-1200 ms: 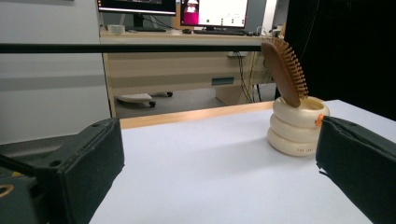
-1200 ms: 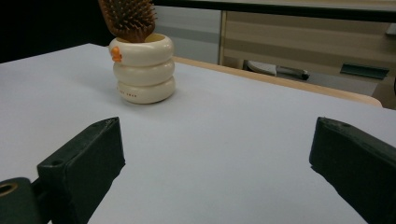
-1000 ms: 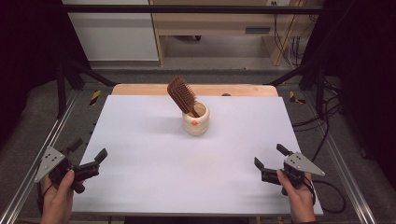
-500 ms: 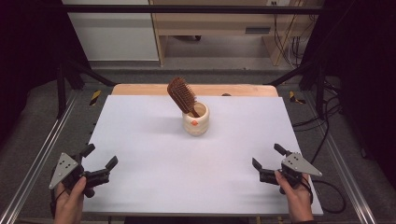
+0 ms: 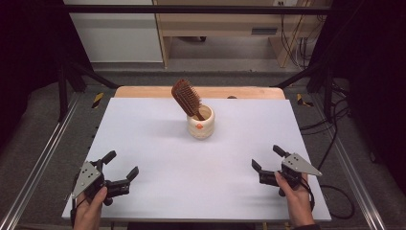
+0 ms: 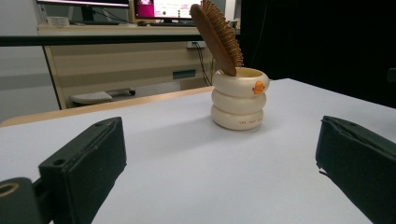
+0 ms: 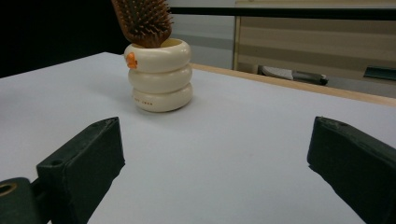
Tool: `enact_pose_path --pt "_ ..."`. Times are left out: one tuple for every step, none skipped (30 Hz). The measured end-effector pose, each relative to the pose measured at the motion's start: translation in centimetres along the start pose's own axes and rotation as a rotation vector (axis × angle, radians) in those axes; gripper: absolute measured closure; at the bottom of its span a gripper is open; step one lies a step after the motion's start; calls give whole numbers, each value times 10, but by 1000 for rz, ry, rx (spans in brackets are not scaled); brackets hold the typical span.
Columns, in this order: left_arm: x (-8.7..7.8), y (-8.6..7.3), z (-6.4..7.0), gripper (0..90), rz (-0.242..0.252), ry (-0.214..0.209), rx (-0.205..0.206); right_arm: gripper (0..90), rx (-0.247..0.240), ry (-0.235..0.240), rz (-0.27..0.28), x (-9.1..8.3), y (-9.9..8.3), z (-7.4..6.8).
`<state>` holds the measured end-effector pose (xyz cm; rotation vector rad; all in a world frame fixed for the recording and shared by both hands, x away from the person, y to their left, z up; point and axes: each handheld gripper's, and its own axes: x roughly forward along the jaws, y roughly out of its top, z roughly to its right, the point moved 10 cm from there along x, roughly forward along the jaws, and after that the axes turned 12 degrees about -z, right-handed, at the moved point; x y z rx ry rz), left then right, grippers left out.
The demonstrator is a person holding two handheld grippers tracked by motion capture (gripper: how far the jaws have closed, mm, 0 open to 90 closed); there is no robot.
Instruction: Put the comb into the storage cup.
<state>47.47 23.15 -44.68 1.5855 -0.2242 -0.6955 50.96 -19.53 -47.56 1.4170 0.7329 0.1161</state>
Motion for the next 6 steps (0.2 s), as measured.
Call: enact_pose_path --pt "1 0 0 18 -1 1 1 42 4 -2 -2 0 0 -1" --pt "1 0 1 18 -3 6 7 43 4 -2 -1 0 1 -1" --pt "1 -1 1 18 -8 13 18 42 5 -5 -4 -1 0 -1" --pt "1 -2 -1 18 -13 17 19 42 5 -8 -5 -1 0 -1" --pt "1 -3 -2 18 -13 19 10 42 5 -16 -7 -1 0 0" --pt "0 -4 -4 18 -13 24 -2 43 10 -26 -11 -1 0 1"
